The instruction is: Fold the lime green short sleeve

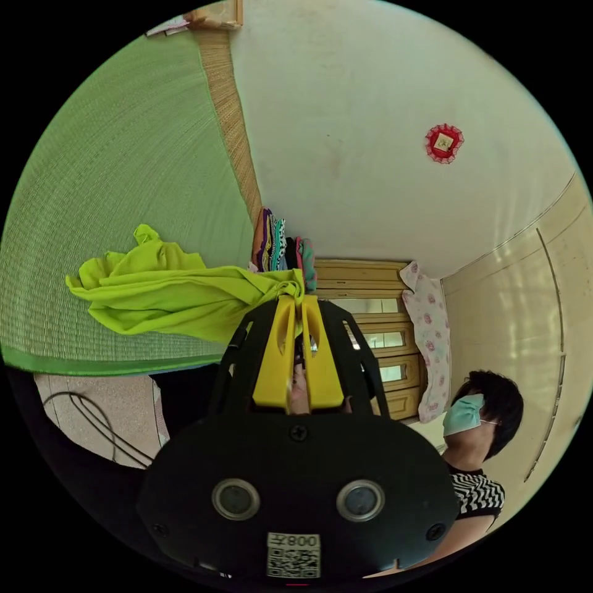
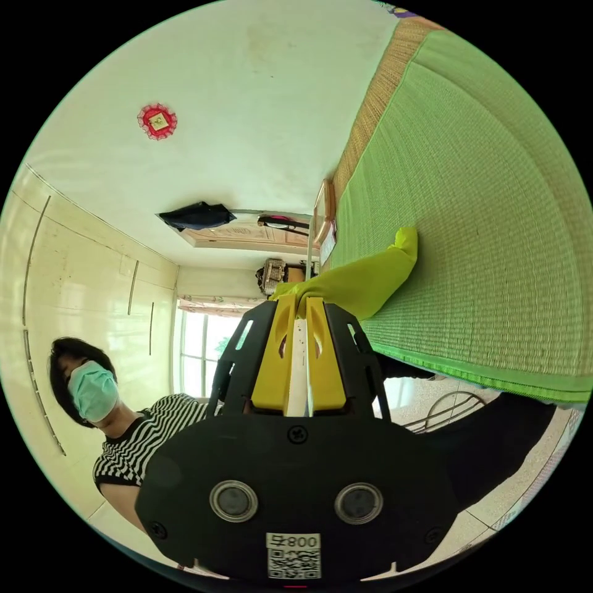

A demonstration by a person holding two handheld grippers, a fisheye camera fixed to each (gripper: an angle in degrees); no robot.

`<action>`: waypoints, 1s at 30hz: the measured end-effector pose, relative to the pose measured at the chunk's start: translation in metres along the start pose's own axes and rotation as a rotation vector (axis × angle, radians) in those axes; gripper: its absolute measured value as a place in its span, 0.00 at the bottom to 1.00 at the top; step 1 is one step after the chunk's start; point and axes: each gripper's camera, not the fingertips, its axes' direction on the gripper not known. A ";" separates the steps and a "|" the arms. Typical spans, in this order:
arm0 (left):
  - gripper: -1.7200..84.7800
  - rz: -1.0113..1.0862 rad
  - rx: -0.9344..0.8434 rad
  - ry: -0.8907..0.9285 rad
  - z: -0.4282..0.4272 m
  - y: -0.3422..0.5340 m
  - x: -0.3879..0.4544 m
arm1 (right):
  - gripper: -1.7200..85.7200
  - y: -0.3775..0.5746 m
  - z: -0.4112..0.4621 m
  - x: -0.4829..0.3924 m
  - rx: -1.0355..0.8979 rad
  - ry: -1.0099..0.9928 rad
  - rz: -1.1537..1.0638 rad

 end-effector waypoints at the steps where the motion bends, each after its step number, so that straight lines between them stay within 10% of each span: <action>1: 0.04 0.017 -0.017 -0.005 0.025 -0.009 -0.007 | 0.04 -0.012 -0.014 -0.012 0.015 0.008 -0.018; 19: 0.04 0.307 -0.194 0.099 0.522 -0.164 -0.083 | 0.05 -0.238 -0.363 -0.251 0.335 0.185 -0.289; 30: 0.04 0.490 -0.554 0.094 0.829 -0.088 -0.198 | 0.05 -0.129 -0.621 -0.269 0.587 0.395 -0.202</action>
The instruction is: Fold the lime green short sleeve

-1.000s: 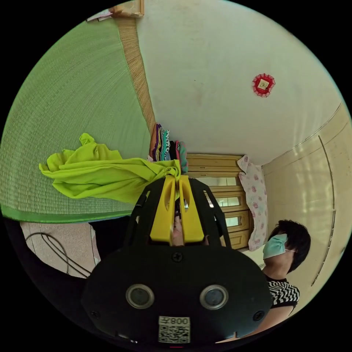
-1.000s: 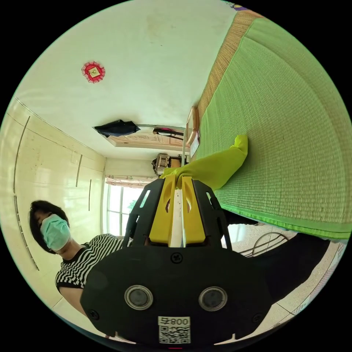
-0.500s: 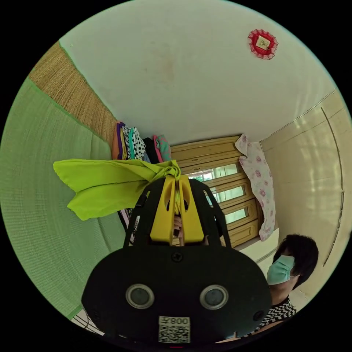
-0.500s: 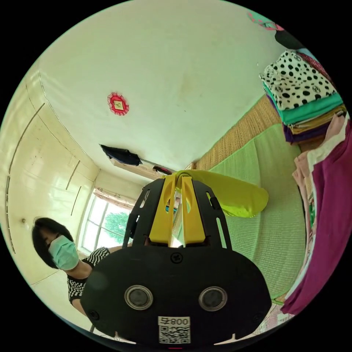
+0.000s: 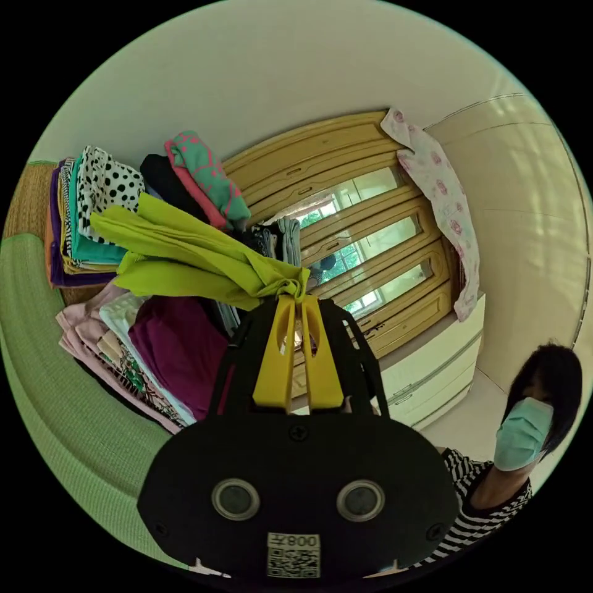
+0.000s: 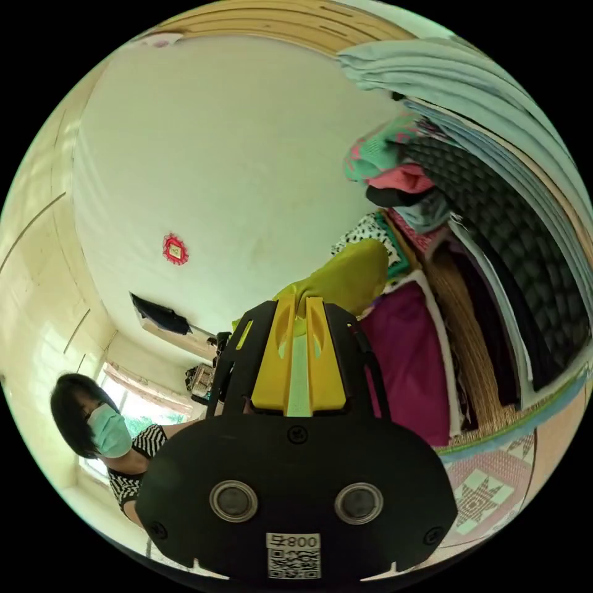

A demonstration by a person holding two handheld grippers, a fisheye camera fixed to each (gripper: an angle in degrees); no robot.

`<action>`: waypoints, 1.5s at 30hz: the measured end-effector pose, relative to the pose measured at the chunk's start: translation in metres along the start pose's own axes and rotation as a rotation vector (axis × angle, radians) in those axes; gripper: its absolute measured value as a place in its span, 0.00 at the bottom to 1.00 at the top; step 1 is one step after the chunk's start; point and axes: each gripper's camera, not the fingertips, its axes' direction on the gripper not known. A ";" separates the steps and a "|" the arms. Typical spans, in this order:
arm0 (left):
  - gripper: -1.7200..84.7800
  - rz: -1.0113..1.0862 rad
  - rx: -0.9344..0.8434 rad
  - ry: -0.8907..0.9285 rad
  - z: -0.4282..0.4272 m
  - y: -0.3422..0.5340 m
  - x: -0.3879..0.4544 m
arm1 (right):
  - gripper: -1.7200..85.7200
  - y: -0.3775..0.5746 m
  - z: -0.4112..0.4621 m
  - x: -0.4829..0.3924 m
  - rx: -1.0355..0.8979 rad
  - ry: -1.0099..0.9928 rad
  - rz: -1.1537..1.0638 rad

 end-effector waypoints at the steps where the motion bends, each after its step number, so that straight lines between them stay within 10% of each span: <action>1: 0.04 -0.042 -0.079 -0.028 0.035 0.017 -0.033 | 0.05 0.015 -0.018 0.035 0.004 0.020 0.083; 8: 0.04 -0.322 -0.231 -0.008 0.131 0.104 -0.193 | 0.05 0.080 -0.065 0.145 -0.031 0.022 0.309; 33: 0.05 -0.573 -0.178 0.075 0.175 0.135 -0.466 | 0.02 0.093 -0.117 0.110 0.232 0.162 0.317; 45: 0.04 -0.577 -0.182 0.078 0.118 0.148 -0.513 | 0.02 0.045 0.154 -0.041 -0.049 0.386 -0.067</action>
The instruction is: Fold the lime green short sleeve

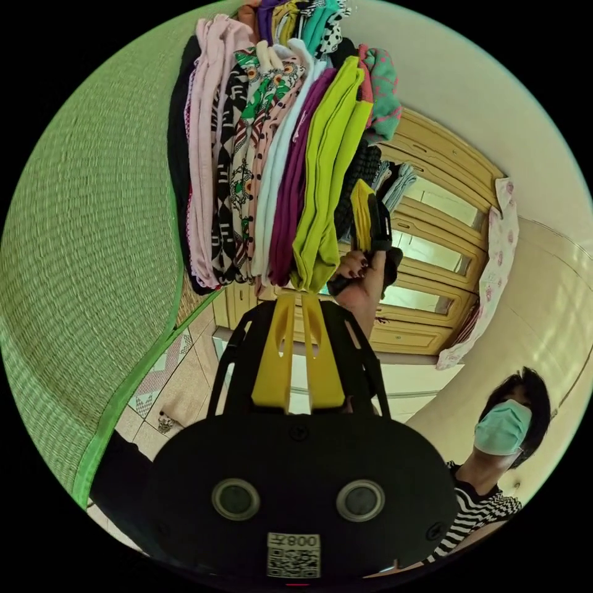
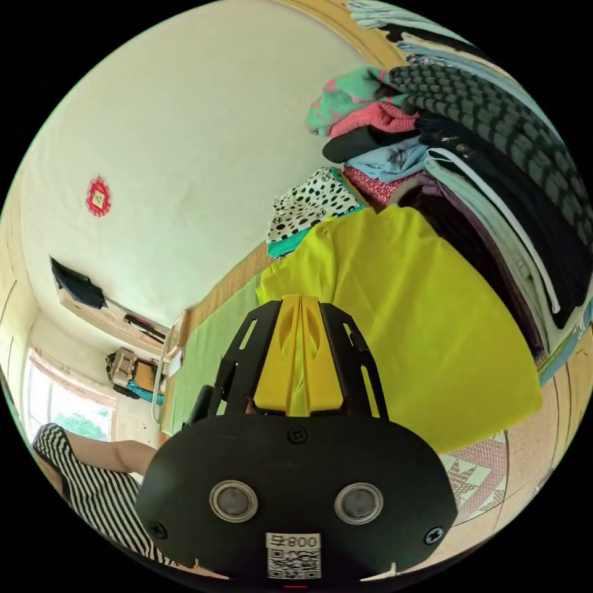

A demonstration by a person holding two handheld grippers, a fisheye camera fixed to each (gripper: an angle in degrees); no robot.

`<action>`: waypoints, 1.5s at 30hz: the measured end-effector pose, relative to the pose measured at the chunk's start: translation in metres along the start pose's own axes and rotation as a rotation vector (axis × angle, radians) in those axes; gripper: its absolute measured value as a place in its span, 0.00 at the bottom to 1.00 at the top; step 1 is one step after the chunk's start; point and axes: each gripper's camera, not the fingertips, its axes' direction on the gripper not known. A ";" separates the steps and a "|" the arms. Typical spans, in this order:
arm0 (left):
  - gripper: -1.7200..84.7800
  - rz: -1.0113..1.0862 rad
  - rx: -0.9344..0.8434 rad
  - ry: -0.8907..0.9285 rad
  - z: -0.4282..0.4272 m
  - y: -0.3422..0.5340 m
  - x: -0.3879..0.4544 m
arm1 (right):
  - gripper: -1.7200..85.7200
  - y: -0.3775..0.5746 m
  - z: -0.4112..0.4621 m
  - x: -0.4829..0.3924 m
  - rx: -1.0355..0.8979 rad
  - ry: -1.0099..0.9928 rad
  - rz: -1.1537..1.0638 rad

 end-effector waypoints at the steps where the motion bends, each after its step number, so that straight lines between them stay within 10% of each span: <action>1: 0.04 0.020 0.013 -0.006 -0.010 -0.002 0.001 | 0.02 -0.001 0.027 -0.009 -0.046 0.017 -0.010; 17: 0.02 0.289 0.123 -0.414 -0.047 -0.120 0.079 | 0.02 0.091 0.092 -0.097 -0.036 0.089 -0.169; 33: 0.02 0.516 0.023 -0.411 -0.074 -0.018 0.114 | 0.02 0.215 0.098 -0.143 0.035 0.288 -0.218; 45: 0.02 0.569 -0.328 -1.185 -0.091 0.182 0.054 | 0.03 0.252 0.122 -0.249 0.263 0.277 -0.522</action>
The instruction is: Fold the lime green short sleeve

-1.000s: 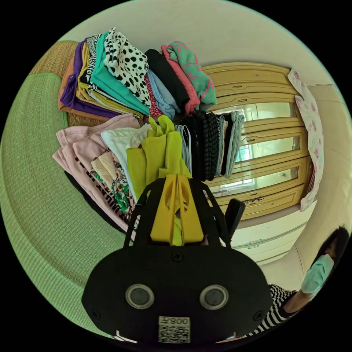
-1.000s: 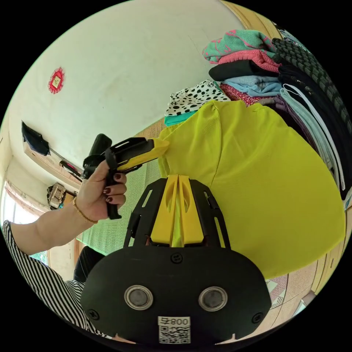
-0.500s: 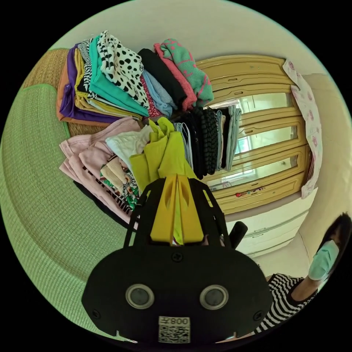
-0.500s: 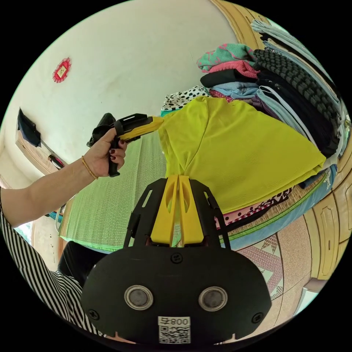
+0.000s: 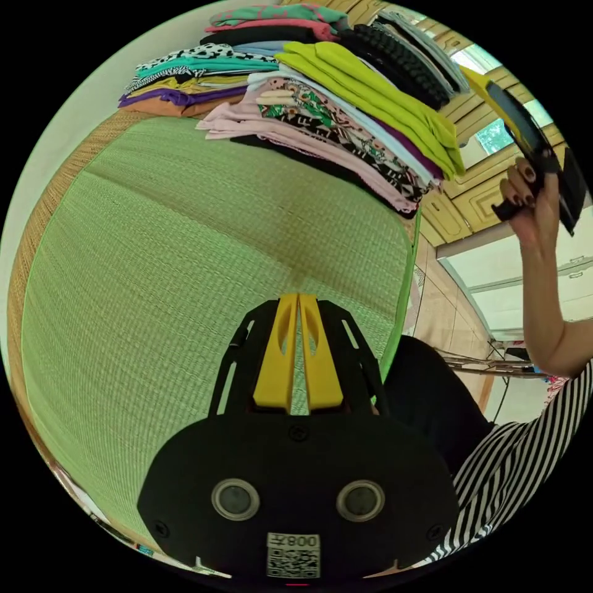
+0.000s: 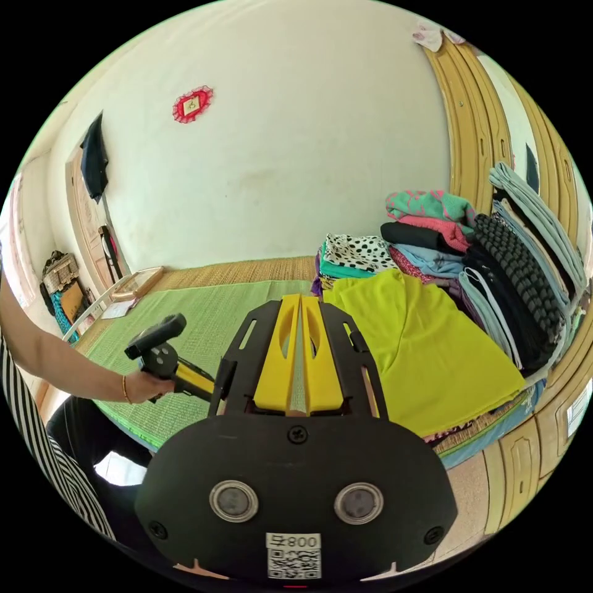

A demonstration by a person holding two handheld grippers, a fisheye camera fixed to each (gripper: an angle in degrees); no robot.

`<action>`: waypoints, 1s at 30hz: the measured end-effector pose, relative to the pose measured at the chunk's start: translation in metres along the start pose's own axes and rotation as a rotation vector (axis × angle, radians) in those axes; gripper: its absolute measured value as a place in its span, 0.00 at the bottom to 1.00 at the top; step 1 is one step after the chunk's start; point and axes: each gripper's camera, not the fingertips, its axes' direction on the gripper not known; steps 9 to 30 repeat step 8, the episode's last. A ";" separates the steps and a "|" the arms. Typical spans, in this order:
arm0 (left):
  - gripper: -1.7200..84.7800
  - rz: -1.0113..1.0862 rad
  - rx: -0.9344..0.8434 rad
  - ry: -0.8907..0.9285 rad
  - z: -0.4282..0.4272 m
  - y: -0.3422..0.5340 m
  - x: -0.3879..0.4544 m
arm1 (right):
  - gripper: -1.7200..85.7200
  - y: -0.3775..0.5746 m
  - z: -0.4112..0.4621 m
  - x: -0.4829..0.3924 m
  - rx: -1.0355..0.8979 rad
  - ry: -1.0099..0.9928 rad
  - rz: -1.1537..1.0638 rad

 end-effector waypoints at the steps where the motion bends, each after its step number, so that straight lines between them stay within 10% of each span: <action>1: 0.02 0.019 -0.025 -0.021 0.003 0.011 0.009 | 0.03 -0.008 0.008 -0.003 0.014 -0.023 -0.012; 30: 0.02 -0.040 0.153 -0.018 -0.030 0.069 0.031 | 0.09 -0.069 0.098 0.001 0.026 -0.056 -0.041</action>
